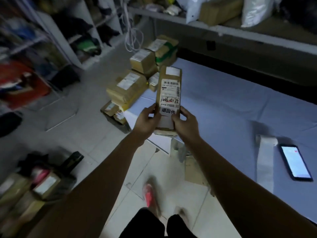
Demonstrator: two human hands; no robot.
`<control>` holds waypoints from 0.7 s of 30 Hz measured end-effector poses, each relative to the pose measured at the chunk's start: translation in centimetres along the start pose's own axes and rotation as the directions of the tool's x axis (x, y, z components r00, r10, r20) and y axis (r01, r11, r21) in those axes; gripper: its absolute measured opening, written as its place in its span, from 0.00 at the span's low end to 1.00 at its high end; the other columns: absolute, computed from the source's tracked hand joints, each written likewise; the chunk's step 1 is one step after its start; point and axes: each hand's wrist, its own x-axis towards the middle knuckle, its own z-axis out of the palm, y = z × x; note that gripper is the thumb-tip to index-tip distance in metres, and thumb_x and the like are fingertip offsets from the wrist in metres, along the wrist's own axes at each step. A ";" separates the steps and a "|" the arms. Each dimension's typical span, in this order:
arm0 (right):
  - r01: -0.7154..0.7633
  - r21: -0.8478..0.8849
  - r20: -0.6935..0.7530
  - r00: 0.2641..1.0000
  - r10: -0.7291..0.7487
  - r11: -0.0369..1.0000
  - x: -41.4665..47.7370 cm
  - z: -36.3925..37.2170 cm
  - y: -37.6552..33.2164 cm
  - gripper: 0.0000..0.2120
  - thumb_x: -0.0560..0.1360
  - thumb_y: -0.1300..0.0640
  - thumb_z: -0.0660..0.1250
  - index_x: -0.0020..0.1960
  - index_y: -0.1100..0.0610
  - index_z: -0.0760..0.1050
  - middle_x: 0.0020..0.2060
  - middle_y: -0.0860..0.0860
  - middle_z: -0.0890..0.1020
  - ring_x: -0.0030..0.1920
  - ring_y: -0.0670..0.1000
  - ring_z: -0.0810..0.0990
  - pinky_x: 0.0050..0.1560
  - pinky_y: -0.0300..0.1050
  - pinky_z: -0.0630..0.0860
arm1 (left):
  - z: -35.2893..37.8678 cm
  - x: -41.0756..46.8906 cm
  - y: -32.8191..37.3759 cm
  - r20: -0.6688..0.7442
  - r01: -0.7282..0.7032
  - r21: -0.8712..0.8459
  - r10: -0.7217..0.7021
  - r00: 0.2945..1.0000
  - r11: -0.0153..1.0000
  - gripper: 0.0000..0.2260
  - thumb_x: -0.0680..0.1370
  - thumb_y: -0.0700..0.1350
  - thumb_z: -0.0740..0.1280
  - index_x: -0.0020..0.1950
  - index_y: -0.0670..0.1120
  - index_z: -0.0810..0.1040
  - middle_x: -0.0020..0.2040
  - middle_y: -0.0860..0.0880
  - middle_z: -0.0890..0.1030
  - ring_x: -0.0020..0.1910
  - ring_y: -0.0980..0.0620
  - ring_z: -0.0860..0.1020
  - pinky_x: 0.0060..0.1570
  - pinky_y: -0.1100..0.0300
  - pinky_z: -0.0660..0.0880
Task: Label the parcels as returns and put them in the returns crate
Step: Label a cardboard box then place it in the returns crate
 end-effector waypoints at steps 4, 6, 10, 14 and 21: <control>0.044 -0.054 0.076 0.996 -0.039 0.998 -1.5 7.9 -3.1 0.19 0.77 0.50 0.65 0.67 0.42 0.75 0.52 0.37 0.80 0.49 0.40 0.79 0.49 0.42 0.78 | -8.4 -1.8 -1.1 -0.089 -0.024 -0.073 0.017 0.996 0.997 0.11 0.83 0.46 0.63 0.53 0.61 0.80 0.51 0.59 0.83 0.53 0.56 0.81 0.56 0.55 0.79; 0.064 -0.066 0.104 0.993 -0.057 0.996 -2.0 12.9 -4.1 0.19 0.76 0.49 0.66 0.67 0.41 0.75 0.58 0.39 0.81 0.54 0.43 0.79 0.53 0.45 0.77 | -12.9 -2.2 -2.8 -0.128 -0.017 -0.113 0.002 0.992 0.993 0.10 0.83 0.45 0.63 0.58 0.59 0.79 0.55 0.58 0.82 0.54 0.60 0.80 0.55 0.60 0.77; 0.072 -0.095 0.139 0.989 -0.058 0.993 -2.3 23.6 -5.5 0.17 0.76 0.49 0.66 0.64 0.44 0.77 0.58 0.43 0.82 0.58 0.49 0.79 0.56 0.50 0.78 | -22.5 -1.3 -7.0 -0.152 -0.001 -0.117 -0.016 0.988 0.993 0.12 0.83 0.45 0.63 0.66 0.51 0.76 0.56 0.57 0.81 0.53 0.65 0.79 0.49 0.70 0.73; 0.019 -0.071 0.161 0.987 -0.008 0.997 -2.2 34.8 -5.6 0.15 0.75 0.51 0.66 0.61 0.44 0.79 0.53 0.42 0.83 0.55 0.49 0.81 0.57 0.52 0.78 | -32.2 0.9 -11.5 -0.159 0.029 -0.092 -0.043 0.986 0.995 0.11 0.84 0.42 0.61 0.63 0.55 0.71 0.50 0.64 0.75 0.44 0.72 0.77 0.43 0.76 0.73; -0.103 -0.052 0.240 0.964 0.112 0.993 0.5 47.9 -4.9 0.13 0.79 0.54 0.64 0.62 0.43 0.76 0.52 0.41 0.81 0.54 0.49 0.81 0.54 0.47 0.80 | -43.3 7.1 -20.4 -0.070 0.268 0.021 -0.266 0.961 0.963 0.15 0.83 0.47 0.60 0.70 0.50 0.74 0.58 0.53 0.78 0.56 0.49 0.80 0.53 0.57 0.80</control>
